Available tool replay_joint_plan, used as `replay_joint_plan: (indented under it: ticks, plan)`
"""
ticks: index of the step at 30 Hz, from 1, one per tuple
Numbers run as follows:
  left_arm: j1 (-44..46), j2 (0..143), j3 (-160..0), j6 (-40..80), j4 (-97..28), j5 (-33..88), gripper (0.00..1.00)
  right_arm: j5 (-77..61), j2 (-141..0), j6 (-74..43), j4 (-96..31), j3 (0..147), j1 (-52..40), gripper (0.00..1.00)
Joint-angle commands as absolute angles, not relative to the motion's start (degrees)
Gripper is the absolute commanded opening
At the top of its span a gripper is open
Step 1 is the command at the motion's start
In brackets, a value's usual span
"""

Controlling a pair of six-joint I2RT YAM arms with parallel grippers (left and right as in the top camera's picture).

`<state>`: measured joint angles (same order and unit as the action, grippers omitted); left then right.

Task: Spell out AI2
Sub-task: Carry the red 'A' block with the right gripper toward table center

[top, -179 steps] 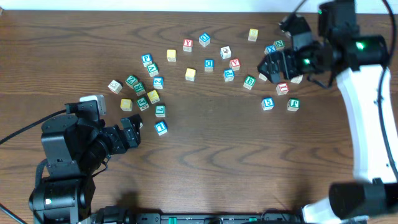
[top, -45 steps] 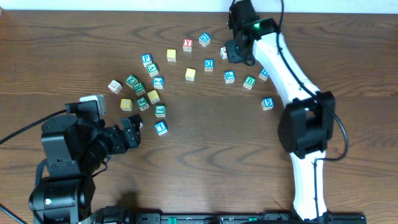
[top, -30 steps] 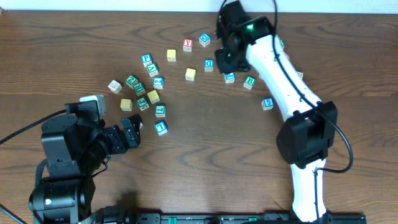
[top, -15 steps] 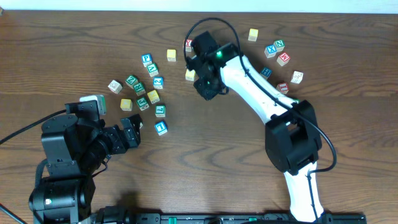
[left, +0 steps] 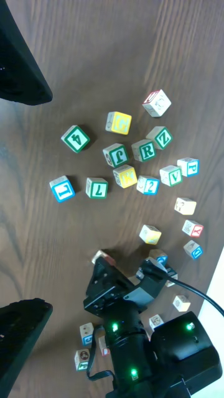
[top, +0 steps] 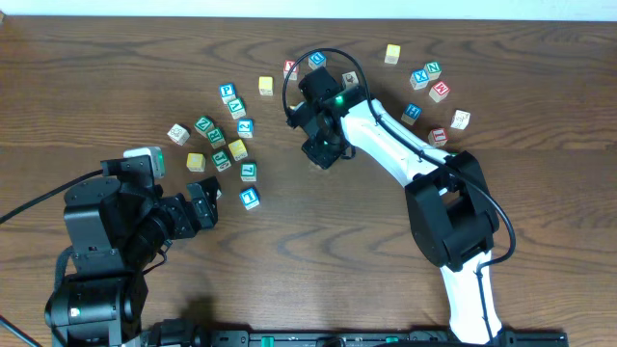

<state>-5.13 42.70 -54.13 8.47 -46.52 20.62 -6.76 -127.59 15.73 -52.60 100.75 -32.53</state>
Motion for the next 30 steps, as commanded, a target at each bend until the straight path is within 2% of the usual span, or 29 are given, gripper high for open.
replay_joint_plan:
  ticks: [1, 8, 15, 17, 21, 22, 25, 30]
  plan:
    - [-5.06, 42.65, -54.92, 7.31, -46.70, 20.05, 0.98, -9.28, -127.63, 20.43, -53.30, 100.42, -32.73, 0.40]
    - [-5.06, 42.65, -54.92, 7.31, -46.70, 20.05, 0.98, -9.45, -127.61, 23.00, -53.54, 100.44, -32.73, 0.44]
    - [-5.06, 42.65, -54.92, 7.31, -46.70, 20.05, 0.98, -9.39, -127.48, 19.49, -54.50, 102.63, -32.73, 0.56]
    - [-5.06, 42.65, -54.92, 7.31, -46.70, 20.05, 0.98, -9.37, -127.48, 15.92, -55.31, 103.33, -32.73, 0.57]
    - [-5.06, 42.65, -54.92, 7.31, -46.70, 20.05, 0.98, -8.93, -127.48, 3.09, -56.45, 103.46, -32.73, 0.54]
    - [-5.06, 42.65, -54.92, 7.31, -46.70, 20.05, 0.98, -8.84, -127.48, -1.19, -56.75, 103.46, -32.73, 0.51]
    - [-5.06, 42.65, -54.92, 7.31, -46.70, 20.05, 0.98, -7.92, -127.48, -19.73, -58.08, 103.46, -32.71, 0.47]
    - [-5.06, 42.65, -54.92, 7.31, -46.70, 20.05, 0.98, -8.08, -127.48, -34.59, -58.06, 103.46, -33.17, 0.49]
